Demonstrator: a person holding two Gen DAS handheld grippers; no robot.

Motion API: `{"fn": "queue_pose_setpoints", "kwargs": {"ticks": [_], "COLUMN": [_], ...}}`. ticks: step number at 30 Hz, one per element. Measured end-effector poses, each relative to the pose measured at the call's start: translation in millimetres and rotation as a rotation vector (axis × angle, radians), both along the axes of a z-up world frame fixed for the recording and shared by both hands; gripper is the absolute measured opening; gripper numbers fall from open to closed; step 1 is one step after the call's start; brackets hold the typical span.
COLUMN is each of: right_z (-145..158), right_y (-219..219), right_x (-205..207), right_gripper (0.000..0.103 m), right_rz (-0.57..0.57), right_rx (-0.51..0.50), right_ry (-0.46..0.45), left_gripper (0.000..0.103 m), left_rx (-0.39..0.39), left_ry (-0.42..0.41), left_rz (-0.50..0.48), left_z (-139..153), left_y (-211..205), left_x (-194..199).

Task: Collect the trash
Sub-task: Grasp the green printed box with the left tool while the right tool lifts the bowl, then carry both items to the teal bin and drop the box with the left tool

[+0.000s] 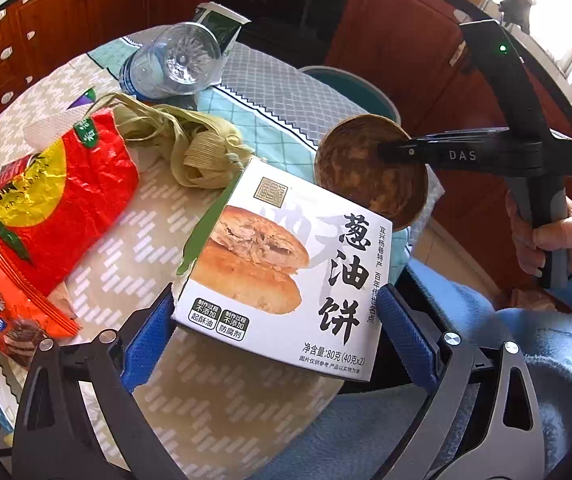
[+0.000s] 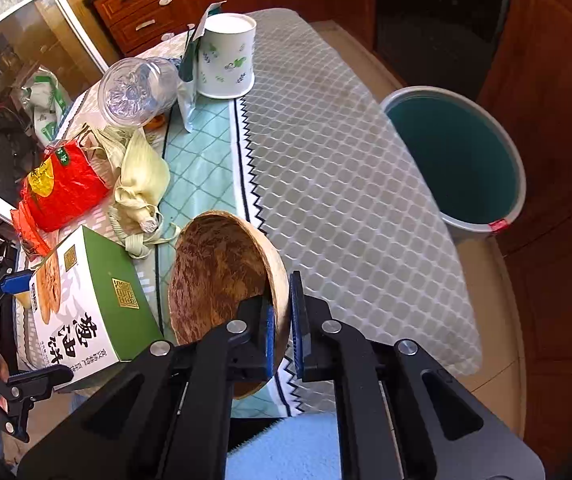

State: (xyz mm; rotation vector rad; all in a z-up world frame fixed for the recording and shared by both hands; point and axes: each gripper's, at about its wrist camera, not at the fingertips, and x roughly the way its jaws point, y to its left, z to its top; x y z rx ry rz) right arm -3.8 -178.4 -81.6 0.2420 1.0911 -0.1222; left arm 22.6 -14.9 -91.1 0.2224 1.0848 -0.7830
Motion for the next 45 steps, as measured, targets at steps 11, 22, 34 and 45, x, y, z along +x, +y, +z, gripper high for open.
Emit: {"fn": "queue_pose_setpoints", "kwargs": {"ticks": [11, 22, 34, 45], "right_z": [-10, -7, -4, 1], "right_y": [-22, -20, -16, -34], "right_x": [-38, -29, -17, -24], "right_gripper": [0.007, 0.007, 0.009, 0.008], "right_rz": [-0.053, -0.042, -0.031, -0.065], "right_rx": [0.015, 0.049, 0.073, 0.165], "right_ry": [0.019, -0.006, -0.020, -0.051], "left_gripper": [0.072, 0.061, 0.031, 0.005], "left_rx": [0.019, 0.091, 0.092, 0.026], "left_ry": [0.001, 0.078, 0.104, 0.108], "left_rz": [0.204, -0.065, -0.104, -0.126], "left_z": [9, 14, 18, 48], "left_y": [-35, -34, -64, -90], "left_x": [27, -9, -37, -41]}}
